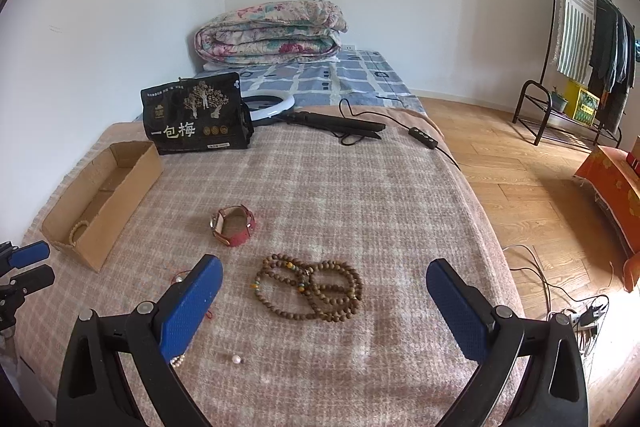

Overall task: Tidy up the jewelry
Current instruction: 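Move the left tool to the green jade pendant and close on it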

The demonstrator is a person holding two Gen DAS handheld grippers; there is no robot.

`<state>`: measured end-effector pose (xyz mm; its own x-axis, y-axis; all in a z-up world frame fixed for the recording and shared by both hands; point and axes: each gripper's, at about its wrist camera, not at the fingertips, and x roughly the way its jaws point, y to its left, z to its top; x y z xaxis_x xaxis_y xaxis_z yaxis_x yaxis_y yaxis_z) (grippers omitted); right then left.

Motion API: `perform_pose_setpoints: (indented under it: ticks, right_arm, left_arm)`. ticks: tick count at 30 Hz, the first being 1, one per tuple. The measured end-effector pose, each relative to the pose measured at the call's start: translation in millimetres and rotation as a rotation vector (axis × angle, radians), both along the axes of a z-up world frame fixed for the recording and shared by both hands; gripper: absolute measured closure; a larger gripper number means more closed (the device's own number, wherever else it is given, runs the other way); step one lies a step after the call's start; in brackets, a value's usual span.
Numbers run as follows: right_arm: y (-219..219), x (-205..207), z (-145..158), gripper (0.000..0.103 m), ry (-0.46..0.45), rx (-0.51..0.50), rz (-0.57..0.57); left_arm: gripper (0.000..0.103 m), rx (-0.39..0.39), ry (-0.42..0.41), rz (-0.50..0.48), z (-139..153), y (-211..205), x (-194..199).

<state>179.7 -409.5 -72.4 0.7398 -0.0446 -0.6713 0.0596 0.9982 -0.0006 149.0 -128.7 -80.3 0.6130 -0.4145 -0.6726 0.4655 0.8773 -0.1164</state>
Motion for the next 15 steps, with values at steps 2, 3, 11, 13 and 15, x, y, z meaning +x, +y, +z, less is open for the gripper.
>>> perform_pose_setpoints:
  ticks: [2,3,11,13,15]
  right_arm:
    - [-6.6,-1.8,-3.8,0.0,0.008,0.003,-0.004]
    - [-9.8,-2.4,-5.5,0.0,0.011,0.007,-0.006]
    - [-28.8,-8.6,-17.4,0.0,0.029,0.022,-0.011]
    - [-32.2,-10.3,-20.7,0.0,0.034,0.028,-0.011]
    - [-35.3,-12.7,-24.6,0.0,0.04,0.035,-0.009]
  left_arm:
    - [0.057,0.006,0.01,-0.011,-4.0,-6.6,-1.6]
    - [0.057,0.009,0.016,-0.016,-6.2,-10.6,-1.3]
    - [0.057,0.045,0.039,-0.058,-19.7,-38.0,3.2]
    - [0.057,0.054,0.041,-0.065,-23.0,-42.7,5.3]
    - [0.057,0.062,0.046,-0.072,-26.4,-46.7,8.2]
